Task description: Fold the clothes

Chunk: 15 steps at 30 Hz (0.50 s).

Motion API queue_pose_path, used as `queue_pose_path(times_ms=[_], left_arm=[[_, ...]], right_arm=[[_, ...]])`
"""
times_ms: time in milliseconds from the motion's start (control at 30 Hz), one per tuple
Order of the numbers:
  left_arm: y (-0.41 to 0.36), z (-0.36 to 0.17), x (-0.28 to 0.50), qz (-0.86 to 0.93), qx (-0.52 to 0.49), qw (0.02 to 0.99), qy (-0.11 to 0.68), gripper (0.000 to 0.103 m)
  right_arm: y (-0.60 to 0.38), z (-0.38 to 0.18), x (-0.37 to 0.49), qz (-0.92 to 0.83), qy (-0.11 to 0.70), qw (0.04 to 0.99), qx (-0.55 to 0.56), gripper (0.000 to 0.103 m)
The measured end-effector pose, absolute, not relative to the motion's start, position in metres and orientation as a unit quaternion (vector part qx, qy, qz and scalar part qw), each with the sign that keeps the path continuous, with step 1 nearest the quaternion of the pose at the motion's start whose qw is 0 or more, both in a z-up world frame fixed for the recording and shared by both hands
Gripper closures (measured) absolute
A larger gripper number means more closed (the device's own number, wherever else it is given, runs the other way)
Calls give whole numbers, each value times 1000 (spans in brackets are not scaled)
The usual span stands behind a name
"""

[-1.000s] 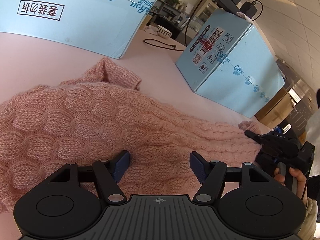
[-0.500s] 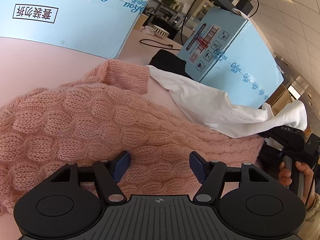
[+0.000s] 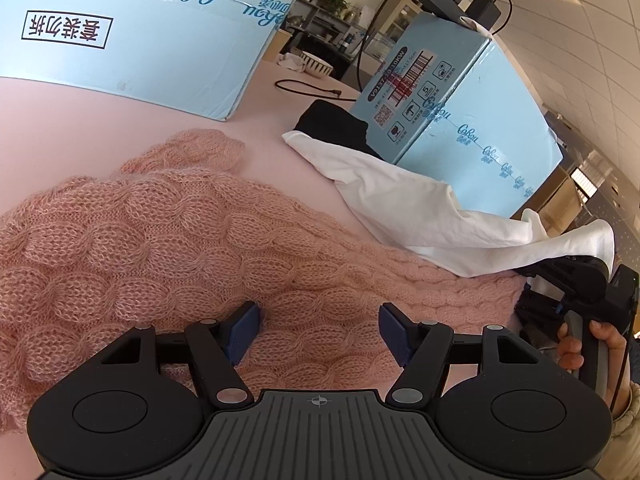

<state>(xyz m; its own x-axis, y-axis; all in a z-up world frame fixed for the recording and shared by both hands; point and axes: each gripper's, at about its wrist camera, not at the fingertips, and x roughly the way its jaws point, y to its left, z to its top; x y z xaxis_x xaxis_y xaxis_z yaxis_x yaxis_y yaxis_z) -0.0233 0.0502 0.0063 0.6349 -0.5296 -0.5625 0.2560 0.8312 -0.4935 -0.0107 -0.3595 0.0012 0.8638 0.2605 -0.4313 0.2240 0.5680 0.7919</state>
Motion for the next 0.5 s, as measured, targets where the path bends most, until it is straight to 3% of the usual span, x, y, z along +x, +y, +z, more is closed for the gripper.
queue_pose_path(times_ms=[500], left_arm=[[51, 6, -22, -226, -185, 884, 365, 36]], right_arm=[[-364, -1, -23, 14, 266, 842, 468, 85]])
